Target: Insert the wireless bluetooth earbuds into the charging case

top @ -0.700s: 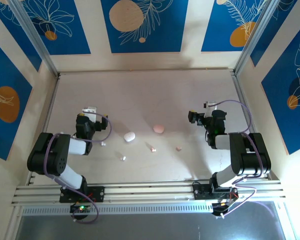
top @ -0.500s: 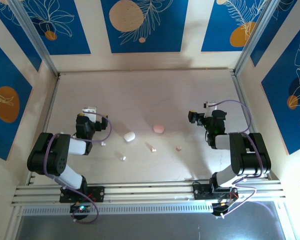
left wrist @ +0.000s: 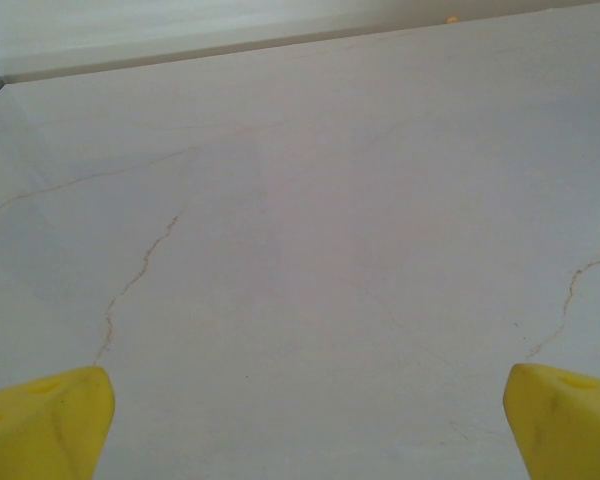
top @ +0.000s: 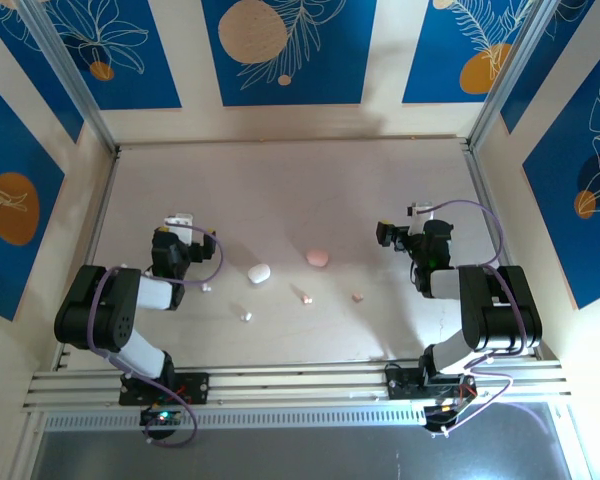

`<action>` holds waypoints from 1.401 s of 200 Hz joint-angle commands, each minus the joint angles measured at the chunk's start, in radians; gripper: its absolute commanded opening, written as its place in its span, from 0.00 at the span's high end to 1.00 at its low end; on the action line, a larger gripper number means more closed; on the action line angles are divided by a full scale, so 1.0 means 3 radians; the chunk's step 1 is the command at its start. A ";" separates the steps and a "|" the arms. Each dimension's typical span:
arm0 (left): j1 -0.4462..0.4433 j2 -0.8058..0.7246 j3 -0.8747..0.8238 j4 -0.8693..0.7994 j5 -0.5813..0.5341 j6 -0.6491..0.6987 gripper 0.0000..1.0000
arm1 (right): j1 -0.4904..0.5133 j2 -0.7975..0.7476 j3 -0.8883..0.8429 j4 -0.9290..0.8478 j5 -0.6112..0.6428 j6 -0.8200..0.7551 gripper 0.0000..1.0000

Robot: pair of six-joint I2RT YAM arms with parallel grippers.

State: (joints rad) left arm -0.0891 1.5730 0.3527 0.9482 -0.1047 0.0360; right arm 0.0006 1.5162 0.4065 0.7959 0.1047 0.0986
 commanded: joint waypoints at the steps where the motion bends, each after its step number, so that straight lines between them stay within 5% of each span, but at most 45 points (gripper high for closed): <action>1: 0.0031 -0.0028 0.0072 -0.0022 0.0063 0.0054 0.00 | 0.0018 0.0017 0.0030 0.0046 0.0053 0.0022 0.01; 129: 0.0021 -0.0059 0.0042 0.0025 0.0036 0.0071 0.00 | 0.0019 0.0013 0.0017 0.0057 0.0050 0.0025 0.01; 204: -0.0309 -0.1115 0.0135 -0.0876 -0.0483 0.0187 0.00 | 0.0165 -0.0673 0.0361 -0.1010 0.0127 -0.0089 0.01; 242: -0.0476 -0.1802 0.0349 -0.1574 -0.0375 -0.0427 0.00 | 0.0325 -0.1287 0.0644 -0.1793 0.0135 0.0261 0.01; 280: -0.0616 -0.2192 0.0479 -0.1941 0.0032 -0.1494 0.00 | 0.0547 -0.1708 0.0987 -0.2584 -0.0037 0.0519 0.01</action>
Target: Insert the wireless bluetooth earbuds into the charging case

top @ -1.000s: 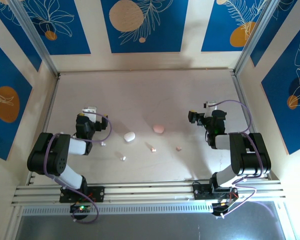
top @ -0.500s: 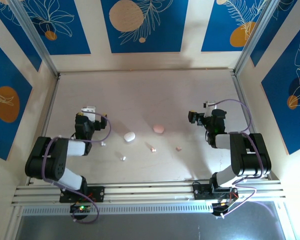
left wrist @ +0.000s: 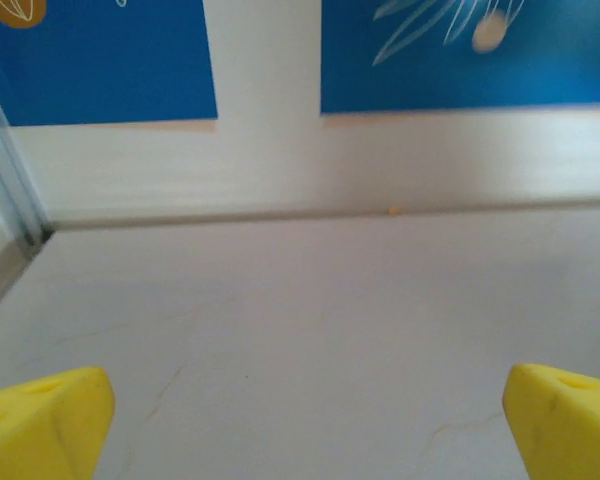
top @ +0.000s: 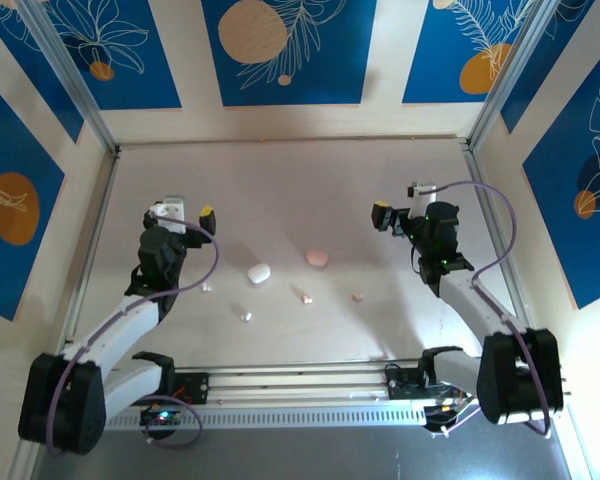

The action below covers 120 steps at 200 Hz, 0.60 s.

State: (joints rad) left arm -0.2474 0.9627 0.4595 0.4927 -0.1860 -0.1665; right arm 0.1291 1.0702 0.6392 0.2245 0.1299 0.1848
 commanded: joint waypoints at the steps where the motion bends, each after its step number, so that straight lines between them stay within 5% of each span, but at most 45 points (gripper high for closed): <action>1: -0.0089 -0.0167 0.0127 -0.0434 0.0313 -0.0848 0.00 | 0.0122 -0.0232 0.0224 -0.0696 -0.0126 0.0237 0.01; 20: -0.0116 -0.0220 0.0164 -0.0543 0.0670 -0.1211 0.00 | 0.0147 -0.0300 0.0520 -0.1264 -0.0305 0.0408 0.01; 42: -0.0116 -0.0258 0.0196 -0.0652 0.1178 -0.1140 0.00 | 0.0132 -0.0165 0.0845 -0.1802 -0.0295 0.0504 0.01; 75: -0.0111 -0.0463 -0.0033 -0.0573 0.1299 -0.0987 0.00 | -0.0158 0.0086 0.0963 -0.1996 -0.0390 0.0833 0.01; 106: -0.0111 -0.0570 -0.0148 -0.0668 0.1021 -0.1157 0.00 | -0.0703 0.0373 0.0913 -0.1693 -0.1694 0.1111 0.01; 120: -0.0106 -0.0555 -0.0353 -0.0363 0.0904 -0.1376 0.00 | -0.0669 0.0460 0.0887 -0.1549 -0.1839 0.1103 0.01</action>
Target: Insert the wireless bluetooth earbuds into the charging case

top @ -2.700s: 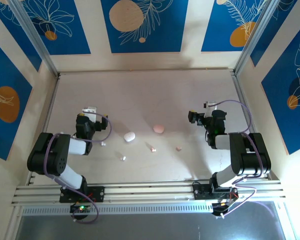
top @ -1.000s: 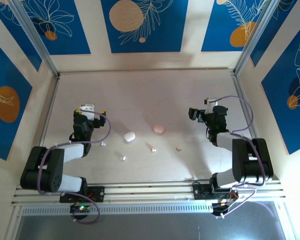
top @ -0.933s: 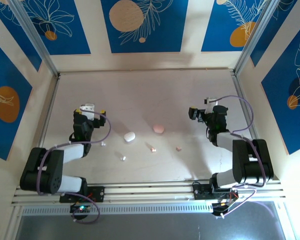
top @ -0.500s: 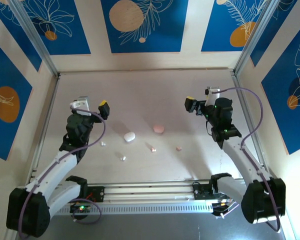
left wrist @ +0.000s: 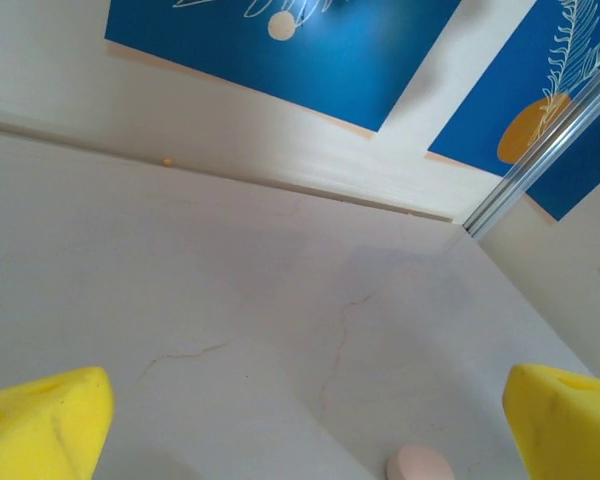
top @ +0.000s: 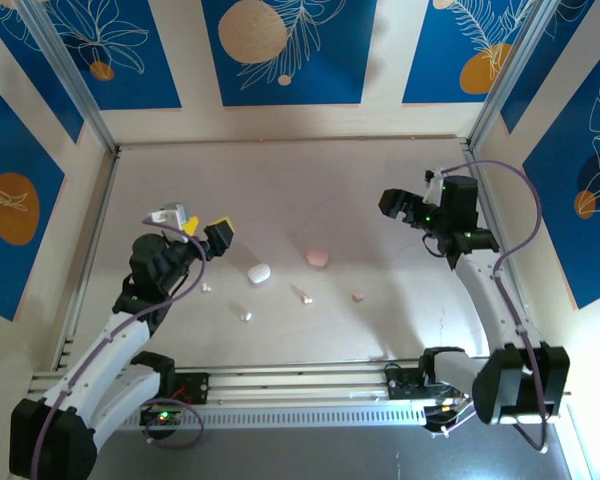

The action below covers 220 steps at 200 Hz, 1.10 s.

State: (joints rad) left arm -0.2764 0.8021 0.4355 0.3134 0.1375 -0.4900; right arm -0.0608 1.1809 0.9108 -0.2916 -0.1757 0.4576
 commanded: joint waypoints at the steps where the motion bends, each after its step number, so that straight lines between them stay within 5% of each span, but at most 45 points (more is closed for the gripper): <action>1: -0.0009 -0.0014 -0.0287 0.0260 -0.0181 -0.0317 0.00 | -0.0032 0.0102 -0.0014 0.0170 -0.0816 0.0191 0.01; 41: -0.0009 0.0375 -0.0484 0.0790 -0.0351 -0.0675 0.00 | 0.0317 0.0774 0.0386 -0.0019 -0.0854 0.0070 0.01; 109: -0.0009 0.0671 -0.0098 0.0079 -0.0409 -0.0546 0.00 | 0.1155 0.2046 0.1377 -0.0846 -0.0423 -0.0449 0.01; 170: -0.0018 0.0806 0.0097 -0.0270 -0.0581 -0.0594 0.00 | 0.1538 0.2522 0.1616 -0.1008 -0.0438 -0.0609 0.00; 220: -0.0046 0.0942 0.0015 0.0085 -0.0560 -0.0785 0.00 | 0.1730 0.2650 0.1651 -0.1146 -0.0343 -0.0559 0.13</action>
State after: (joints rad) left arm -0.2779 1.0687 0.4355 0.2764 -0.0242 -0.6964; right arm 0.4358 1.9697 1.3838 -0.5793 -0.2882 0.2932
